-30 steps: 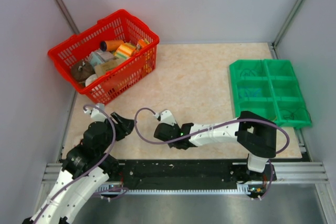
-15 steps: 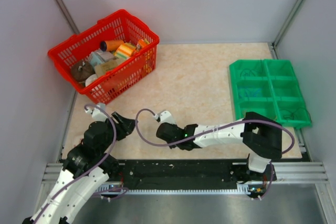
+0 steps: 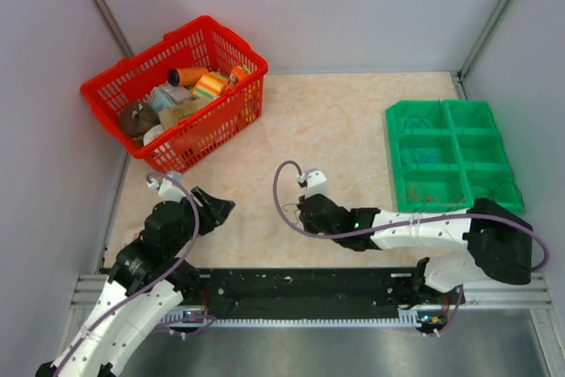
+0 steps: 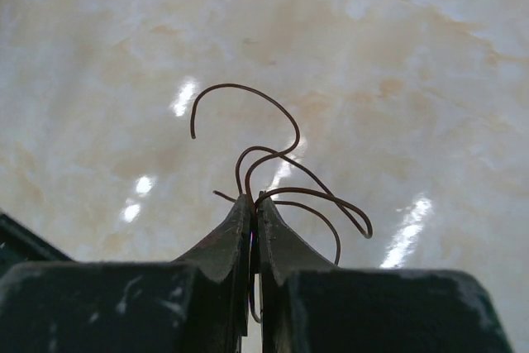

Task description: Untangle the cables

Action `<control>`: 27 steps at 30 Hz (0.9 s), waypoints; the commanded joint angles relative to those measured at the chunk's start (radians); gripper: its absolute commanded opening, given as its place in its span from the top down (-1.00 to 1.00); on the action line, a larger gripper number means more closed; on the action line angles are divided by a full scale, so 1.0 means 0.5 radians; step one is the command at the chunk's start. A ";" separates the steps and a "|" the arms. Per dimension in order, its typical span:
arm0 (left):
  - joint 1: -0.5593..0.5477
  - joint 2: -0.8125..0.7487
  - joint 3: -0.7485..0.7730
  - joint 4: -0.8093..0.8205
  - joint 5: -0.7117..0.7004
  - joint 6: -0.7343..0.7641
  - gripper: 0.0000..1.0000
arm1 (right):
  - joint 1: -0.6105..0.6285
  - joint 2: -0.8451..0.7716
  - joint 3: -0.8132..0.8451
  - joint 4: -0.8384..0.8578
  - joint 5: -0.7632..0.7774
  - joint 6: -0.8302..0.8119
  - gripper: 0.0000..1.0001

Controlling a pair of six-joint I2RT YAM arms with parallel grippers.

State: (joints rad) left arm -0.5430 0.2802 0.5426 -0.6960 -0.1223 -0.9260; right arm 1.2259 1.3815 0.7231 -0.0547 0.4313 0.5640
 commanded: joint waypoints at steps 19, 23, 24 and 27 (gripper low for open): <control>-0.003 0.065 -0.024 0.134 0.131 -0.022 -0.07 | -2.380 -0.990 0.066 -0.832 0.663 0.406 1.00; -0.003 0.053 -0.015 0.113 0.122 -0.004 -0.07 | -2.939 -0.928 0.100 -0.906 0.393 0.519 1.00; 0.000 0.047 -0.018 0.110 0.125 -0.001 -0.07 | -3.006 -0.922 0.109 -0.912 0.380 0.544 1.00; -0.003 0.050 -0.021 0.119 0.140 0.002 -0.07 | -3.136 -0.867 0.146 -0.912 0.380 0.572 0.91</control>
State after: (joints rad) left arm -0.5430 0.3054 0.5381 -0.6800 -0.0669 -0.9363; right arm -0.2699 0.9314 0.7223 -0.4889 0.6773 0.8165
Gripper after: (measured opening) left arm 0.535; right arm 0.027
